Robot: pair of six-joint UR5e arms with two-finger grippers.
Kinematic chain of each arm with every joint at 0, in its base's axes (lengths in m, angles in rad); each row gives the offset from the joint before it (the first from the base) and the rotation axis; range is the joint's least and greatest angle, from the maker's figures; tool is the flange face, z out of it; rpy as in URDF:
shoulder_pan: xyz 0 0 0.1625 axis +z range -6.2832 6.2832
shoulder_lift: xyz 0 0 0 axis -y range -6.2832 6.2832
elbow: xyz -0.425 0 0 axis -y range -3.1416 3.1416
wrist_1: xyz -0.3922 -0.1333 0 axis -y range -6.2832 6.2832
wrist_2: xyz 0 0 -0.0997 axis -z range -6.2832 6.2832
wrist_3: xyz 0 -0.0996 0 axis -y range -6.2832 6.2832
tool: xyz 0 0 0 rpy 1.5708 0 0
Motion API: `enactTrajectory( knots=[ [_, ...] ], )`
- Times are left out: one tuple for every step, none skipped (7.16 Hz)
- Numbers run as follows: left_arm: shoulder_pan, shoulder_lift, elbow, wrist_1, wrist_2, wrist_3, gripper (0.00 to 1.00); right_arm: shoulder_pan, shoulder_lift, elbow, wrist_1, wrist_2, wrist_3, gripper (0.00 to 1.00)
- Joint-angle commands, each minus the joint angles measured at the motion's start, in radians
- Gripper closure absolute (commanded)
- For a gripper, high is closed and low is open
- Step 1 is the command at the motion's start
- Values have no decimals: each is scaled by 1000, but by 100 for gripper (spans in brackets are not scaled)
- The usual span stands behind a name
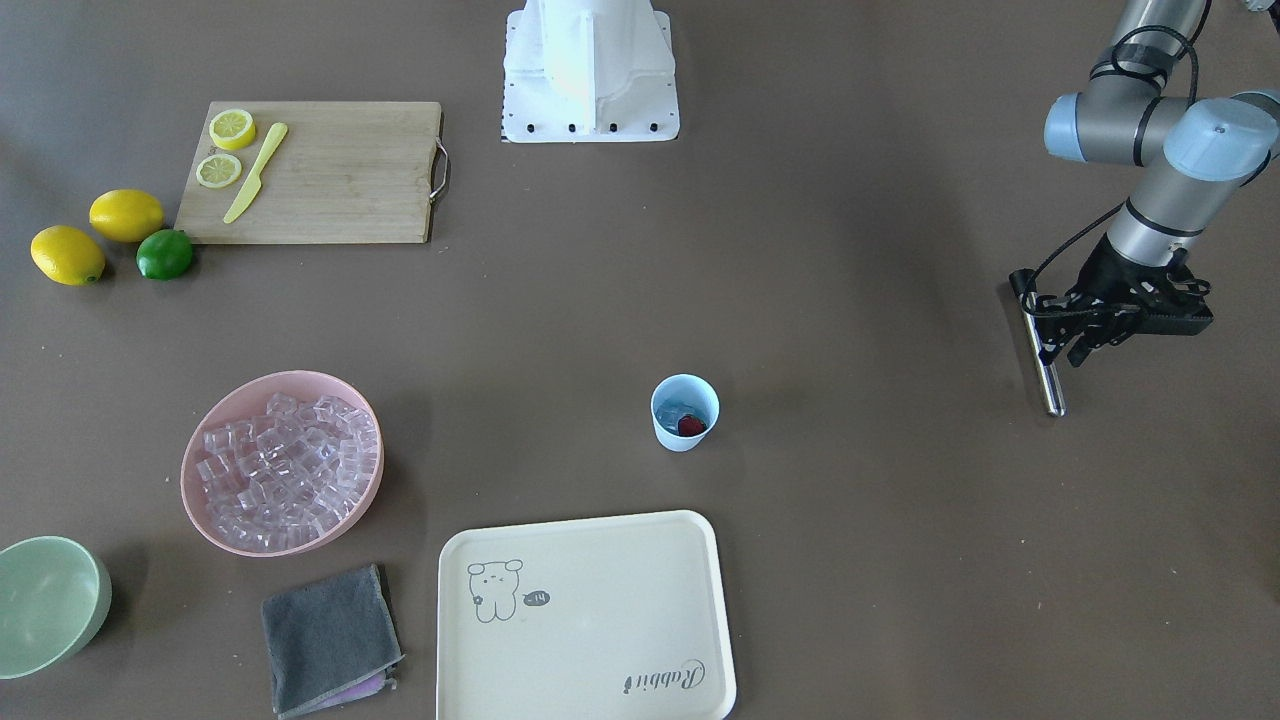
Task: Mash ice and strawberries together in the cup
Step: 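Lay the pestle on the table, open the left gripper and withdraw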
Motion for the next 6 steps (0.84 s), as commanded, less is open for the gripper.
enactTrajectory(
  knots=[
    [-12,-49,2,9,1,5,2,4,-1,-1,1,-2,1,1],
    [-73,-104,-1,36,-16,4,2,10,-5,0,1,1,-1,1],
    [-144,-164,0,131,-119,8,2,13,-10,-3,1,-1,-1,1],
    [-251,-269,-1,290,-277,13,2,18,-16,-3,1,-1,-1,1],
    [-341,-290,-6,349,-371,74,2,27,-24,-1,1,1,-1,1],
    [-407,-269,-13,354,-416,209,2,32,-21,-3,-2,1,-1,1]
  ],
)
